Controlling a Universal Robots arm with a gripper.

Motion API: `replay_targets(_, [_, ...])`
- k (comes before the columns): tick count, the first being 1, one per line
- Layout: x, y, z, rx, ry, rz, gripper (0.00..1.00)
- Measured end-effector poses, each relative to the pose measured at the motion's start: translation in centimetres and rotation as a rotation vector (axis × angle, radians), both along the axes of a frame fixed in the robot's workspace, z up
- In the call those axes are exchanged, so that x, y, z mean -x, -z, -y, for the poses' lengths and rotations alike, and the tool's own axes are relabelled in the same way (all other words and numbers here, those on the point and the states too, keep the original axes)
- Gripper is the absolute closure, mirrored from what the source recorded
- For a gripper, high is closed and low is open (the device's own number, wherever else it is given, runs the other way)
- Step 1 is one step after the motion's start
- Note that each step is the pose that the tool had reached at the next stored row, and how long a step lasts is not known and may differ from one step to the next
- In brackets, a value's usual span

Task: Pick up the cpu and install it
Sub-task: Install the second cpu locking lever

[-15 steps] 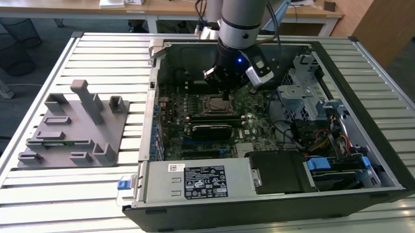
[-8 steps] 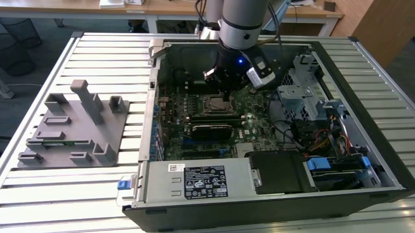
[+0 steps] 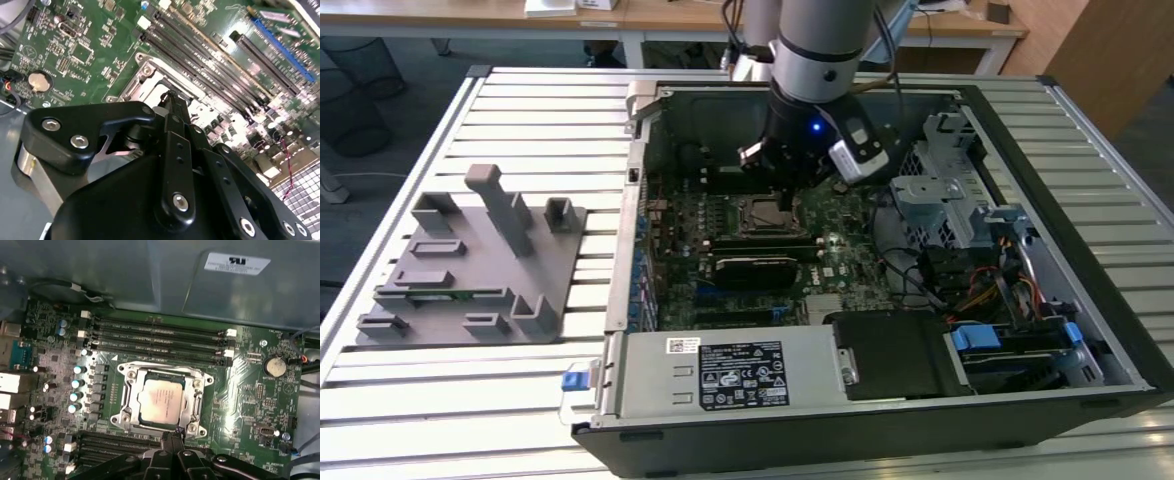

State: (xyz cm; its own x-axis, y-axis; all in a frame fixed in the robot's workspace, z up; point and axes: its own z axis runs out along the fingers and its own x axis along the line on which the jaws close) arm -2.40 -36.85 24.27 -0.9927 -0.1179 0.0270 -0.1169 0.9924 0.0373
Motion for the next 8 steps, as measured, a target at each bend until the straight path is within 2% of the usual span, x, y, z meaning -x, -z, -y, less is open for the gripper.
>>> replay_targets(3, [0.00,0.00,0.19,0.0000,0.000,-0.0057,0.89])
replay_targets(5, [0.00,0.00,0.20,0.0001,0.000,-0.0124,0.89])
replay_targets(6, [-0.01,-0.01,0.21,0.0002,0.000,-0.0175,0.89])
replay_targets(7, [-0.09,0.00,0.21,-0.0001,0.000,-0.0280,0.89])
replay_targets(8, [-0.11,0.00,0.21,0.0001,0.000,-0.0350,0.89])
